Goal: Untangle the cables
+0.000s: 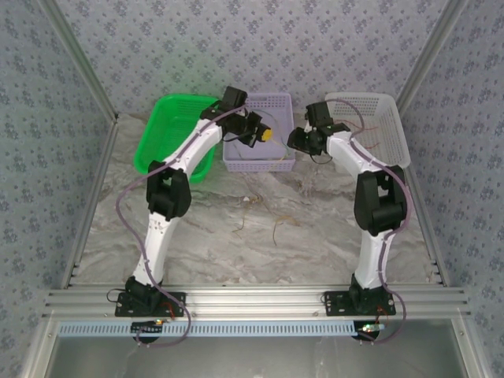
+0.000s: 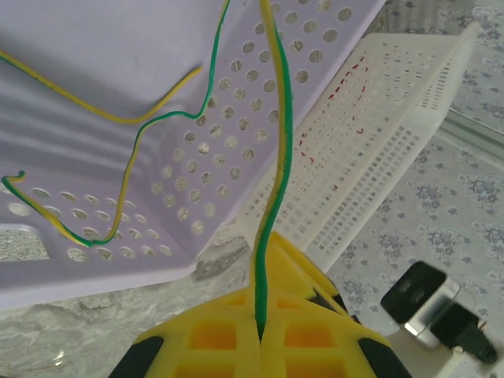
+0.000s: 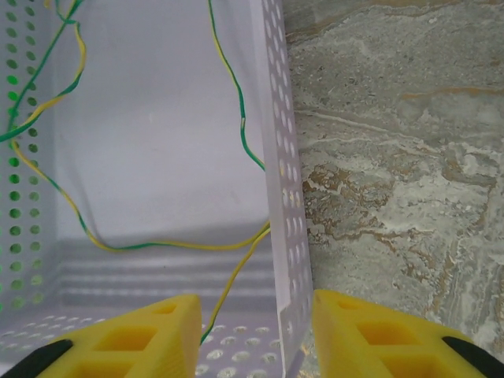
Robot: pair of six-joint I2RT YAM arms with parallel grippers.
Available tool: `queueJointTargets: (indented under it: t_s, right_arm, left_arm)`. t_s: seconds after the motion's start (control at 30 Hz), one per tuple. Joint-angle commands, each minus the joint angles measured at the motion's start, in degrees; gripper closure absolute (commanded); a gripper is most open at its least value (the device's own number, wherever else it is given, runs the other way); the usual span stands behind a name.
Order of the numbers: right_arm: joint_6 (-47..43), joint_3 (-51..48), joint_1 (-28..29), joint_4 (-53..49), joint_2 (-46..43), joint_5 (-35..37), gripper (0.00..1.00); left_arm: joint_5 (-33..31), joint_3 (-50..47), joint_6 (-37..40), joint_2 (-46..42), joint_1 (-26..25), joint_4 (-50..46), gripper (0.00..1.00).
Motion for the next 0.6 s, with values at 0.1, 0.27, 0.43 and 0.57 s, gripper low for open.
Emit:
queueJointTargets:
  t_s: [0.1, 0.27, 0.43, 0.57]
  right_arm:
    - [-2.87, 8.01, 0.78, -5.0, 7.86, 1.97, 0.7]
    - [-4.2, 11.52, 1.87, -8.38, 9.83, 6.03, 0.88]
    - [-5.99, 11.03, 2.58, -9.43, 9.44, 7.74, 1.0]
    - [-7.37, 9.52, 3.03, -9.28, 8.14, 8.12, 1.0]
  left_arm:
    - [1.58, 5.3, 3.48, 3.17, 0.66, -4.78, 1.0]
    - [0.72, 9.2, 7.68, 4.67, 1.25, -6.22, 1.0]
    - [2.97, 17.72, 15.81, 9.85, 2.63, -9.08, 1.0]
    - [3.96, 21.33, 22.51, 13.38, 3.7, -8.32, 1.0]
